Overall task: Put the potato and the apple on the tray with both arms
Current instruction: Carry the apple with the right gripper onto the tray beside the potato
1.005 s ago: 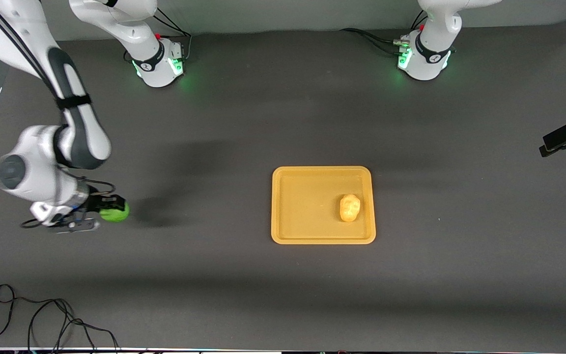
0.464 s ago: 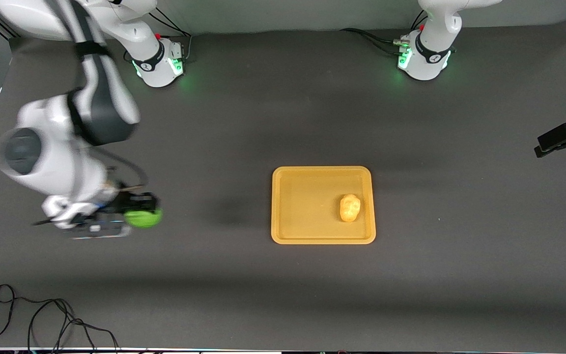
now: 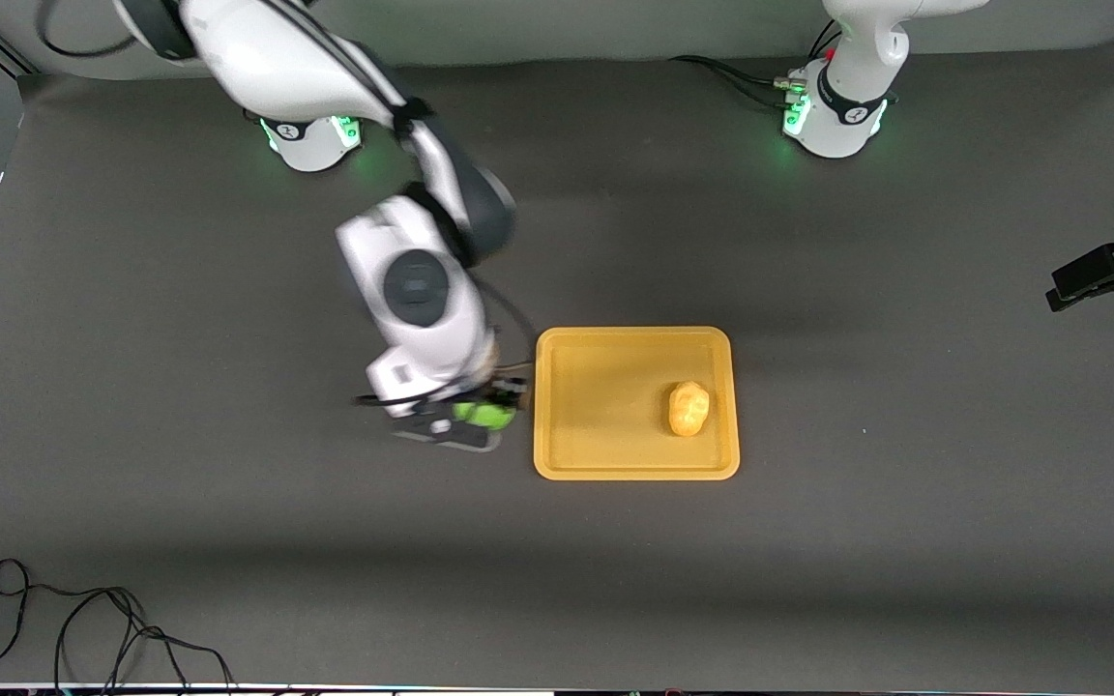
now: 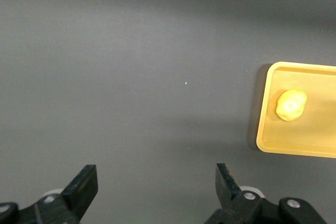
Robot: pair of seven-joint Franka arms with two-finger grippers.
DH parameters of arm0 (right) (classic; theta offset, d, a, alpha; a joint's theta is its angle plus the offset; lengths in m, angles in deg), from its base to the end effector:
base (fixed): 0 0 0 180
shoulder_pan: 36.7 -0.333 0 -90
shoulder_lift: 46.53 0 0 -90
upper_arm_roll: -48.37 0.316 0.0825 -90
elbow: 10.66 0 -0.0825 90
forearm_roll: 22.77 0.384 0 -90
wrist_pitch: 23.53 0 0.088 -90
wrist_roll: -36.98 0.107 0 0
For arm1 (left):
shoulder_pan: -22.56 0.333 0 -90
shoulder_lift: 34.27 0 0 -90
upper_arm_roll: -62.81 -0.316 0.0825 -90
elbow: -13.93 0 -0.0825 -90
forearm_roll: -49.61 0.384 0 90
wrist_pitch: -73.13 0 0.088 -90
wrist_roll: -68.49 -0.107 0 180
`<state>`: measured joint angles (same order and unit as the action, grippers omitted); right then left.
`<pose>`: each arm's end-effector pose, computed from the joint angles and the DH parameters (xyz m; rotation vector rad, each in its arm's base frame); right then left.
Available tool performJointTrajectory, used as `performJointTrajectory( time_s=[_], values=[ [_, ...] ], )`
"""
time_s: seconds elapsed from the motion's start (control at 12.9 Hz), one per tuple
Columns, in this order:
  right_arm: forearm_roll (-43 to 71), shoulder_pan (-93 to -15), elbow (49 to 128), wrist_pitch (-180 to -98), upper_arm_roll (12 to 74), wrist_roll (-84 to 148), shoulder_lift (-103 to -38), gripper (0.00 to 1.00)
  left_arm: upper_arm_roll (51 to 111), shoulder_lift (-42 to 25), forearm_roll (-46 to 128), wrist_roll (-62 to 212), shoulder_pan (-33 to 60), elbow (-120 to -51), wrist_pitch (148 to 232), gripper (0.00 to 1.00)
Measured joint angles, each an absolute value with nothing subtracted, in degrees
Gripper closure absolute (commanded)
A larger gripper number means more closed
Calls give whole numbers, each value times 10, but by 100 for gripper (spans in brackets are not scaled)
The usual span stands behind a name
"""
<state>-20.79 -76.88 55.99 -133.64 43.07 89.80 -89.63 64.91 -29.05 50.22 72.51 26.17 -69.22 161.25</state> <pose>0.6056 0.4493 0.3503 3.0906 -0.4666 0.0434 0.5797 0.0175 0.6262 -3.1305 -0.1519 0.0065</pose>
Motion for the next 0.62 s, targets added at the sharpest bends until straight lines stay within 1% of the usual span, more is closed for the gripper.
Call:
performJointTrajectory(
  time_s=[0.23, 0.39, 0.62],
  values=[
    [-208, -817, 490, -1361, 430, 996, -974, 61, 649, -291, 504, 725, 262, -692, 1613, 0],
    [-208, -838, 473, -1399, 430, 1026, -1008, 61, 649, -291, 507, 725, 262, -692, 1613, 0],
    [-208, -855, 467, -1439, 430, 1033, -1036, 61, 648, -291, 508, 725, 262, -692, 1613, 0]
  ],
)
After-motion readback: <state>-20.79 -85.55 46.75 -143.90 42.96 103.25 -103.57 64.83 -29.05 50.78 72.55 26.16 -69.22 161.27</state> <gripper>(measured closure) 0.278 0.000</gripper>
